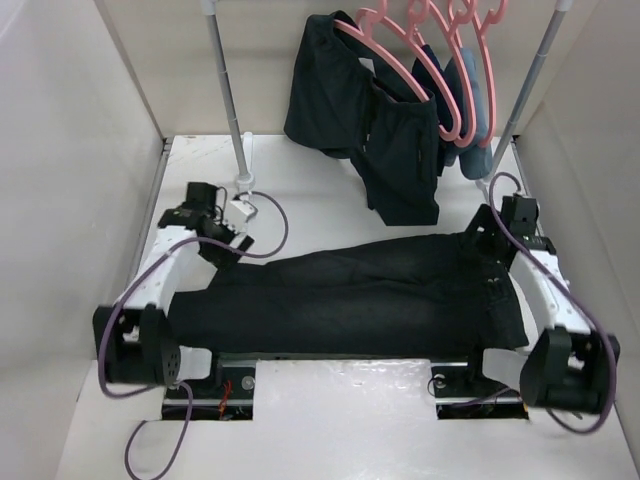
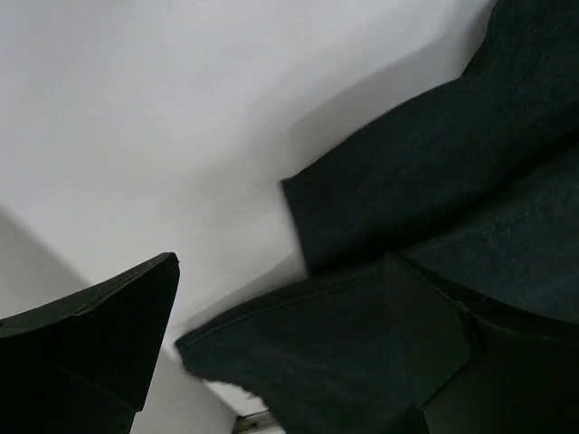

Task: Place the trousers on the hanger
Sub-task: Flatten out the trousers at the center of the board, then fold the trousers at the center of the board.

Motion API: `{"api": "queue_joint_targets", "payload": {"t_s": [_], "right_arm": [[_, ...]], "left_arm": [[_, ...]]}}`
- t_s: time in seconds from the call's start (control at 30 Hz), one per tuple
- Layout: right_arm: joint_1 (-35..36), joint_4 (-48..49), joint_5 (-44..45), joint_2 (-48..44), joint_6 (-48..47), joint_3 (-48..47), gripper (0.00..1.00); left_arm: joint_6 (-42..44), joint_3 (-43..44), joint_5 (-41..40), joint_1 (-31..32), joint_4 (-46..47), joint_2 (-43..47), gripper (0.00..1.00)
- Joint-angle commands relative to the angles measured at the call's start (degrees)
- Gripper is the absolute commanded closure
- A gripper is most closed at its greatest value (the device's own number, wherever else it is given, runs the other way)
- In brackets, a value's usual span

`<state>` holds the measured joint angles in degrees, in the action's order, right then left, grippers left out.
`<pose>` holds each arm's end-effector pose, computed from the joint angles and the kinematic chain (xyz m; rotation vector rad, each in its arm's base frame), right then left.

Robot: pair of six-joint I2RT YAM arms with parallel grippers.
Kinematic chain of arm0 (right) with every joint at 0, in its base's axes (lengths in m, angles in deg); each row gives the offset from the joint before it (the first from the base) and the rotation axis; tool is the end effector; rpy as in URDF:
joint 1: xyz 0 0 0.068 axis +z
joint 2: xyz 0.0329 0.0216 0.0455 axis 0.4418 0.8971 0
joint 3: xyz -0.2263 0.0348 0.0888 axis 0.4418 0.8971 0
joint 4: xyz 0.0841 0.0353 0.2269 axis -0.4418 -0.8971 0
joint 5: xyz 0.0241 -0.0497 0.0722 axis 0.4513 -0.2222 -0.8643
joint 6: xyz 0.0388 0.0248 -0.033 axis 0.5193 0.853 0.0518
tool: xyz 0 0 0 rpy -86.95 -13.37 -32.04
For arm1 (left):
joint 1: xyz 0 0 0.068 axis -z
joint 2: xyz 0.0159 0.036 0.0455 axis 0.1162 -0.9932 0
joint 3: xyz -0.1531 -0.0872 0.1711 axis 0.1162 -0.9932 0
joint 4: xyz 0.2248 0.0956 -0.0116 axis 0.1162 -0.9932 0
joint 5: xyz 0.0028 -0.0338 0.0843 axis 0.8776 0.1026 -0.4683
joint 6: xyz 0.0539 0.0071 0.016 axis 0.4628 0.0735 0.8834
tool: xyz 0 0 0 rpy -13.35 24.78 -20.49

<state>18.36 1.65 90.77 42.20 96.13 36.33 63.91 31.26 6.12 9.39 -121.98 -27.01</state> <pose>0.2270 -0.0359 0.2300 0.6820 2.2786 -0.0147 0.2513 -0.0153 0.2517 0.9460 2.3601 0.1417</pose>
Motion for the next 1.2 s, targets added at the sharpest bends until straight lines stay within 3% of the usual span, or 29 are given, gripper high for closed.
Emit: {"api": "queue_joint_targets", "payload": {"t_s": [0.0, 0.17, 0.23, 0.4, 0.43, 0.47, 0.5, 0.67, 0.77, 0.8, 0.83, 1.03, 1.17], "right_arm": [[-0.8, 6.6, -6.1, 5.9, -3.9, -3.0, 0.05], [-1.9, 8.1, -7.0, 20.2, -7.7, -10.4, 0.04], [-2.4, 6.9, -5.9, 24.0, -8.4, -13.0, 0.04], [-4.7, 3.0, -3.6, 33.9, -7.7, -20.0, 0.04], [-4.7, 3.0, -3.6, 34.9, -7.7, -20.1, 0.03], [-5.3, 3.0, -3.6, 35.8, -7.7, -20.9, 0.03], [-5.3, 2.3, -3.6, 37.5, -7.7, -21.5, 0.03], [-5.3, 2.3, -4.1, 40.5, -8.7, -22.3, 0.09], [-5.9, 3.8, -4.7, 40.0, -7.6, -21.7, 0.61], [-6.4, 3.8, -5.2, 40.0, -7.6, -21.2, 0.93], [-6.4, 4.6, -5.7, 39.3, -7.6, -20.4, 1.00], [-7.0, 8.7, -8.3, 33.0, -8.1, -15.9, 1.00], [-7.0, 10.0, -7.7, 26.2, -9.3, -12.9, 1.00]], "left_arm": [[-5.7, -4.5, -1.8, 2.4, 9.6, -4.5, 0.06], [-9.4, -2.8, -0.1, 3.0, 11.5, -14.6, 0.07], [-11.2, -1.1, 0.4, 3.0, 10.6, -17.2, 0.12], [-10.4, -2.2, 1.0, 3.0, 8.1, -21.1, 0.58], [-10.4, -3.0, 1.0, 3.0, 8.1, -20.6, 0.79], [-9.7, -3.0, 1.0, 3.0, 8.1, -20.1, 0.93], [-9.7, -3.0, 1.0, 3.0, 7.5, -18.8, 1.00], [-11.0, -0.5, -0.2, 3.0, 6.9, -16.4, 1.00], [-12.4, 3.0, -4.7, 3.5, 6.4, -13.6, 1.00], [-12.4, 6.0, -7.0, 3.5, 6.4, -12.6, 1.00], [-12.4, 7.8, -7.8, 3.5, 5.7, -10.5, 1.00], [-9.4, 18.2, -14.8, 5.9, 4.5, -2.2, 1.00], [-6.9, 18.7, -19.8, 8.8, 4.5, 3.2, 1.00]]}}
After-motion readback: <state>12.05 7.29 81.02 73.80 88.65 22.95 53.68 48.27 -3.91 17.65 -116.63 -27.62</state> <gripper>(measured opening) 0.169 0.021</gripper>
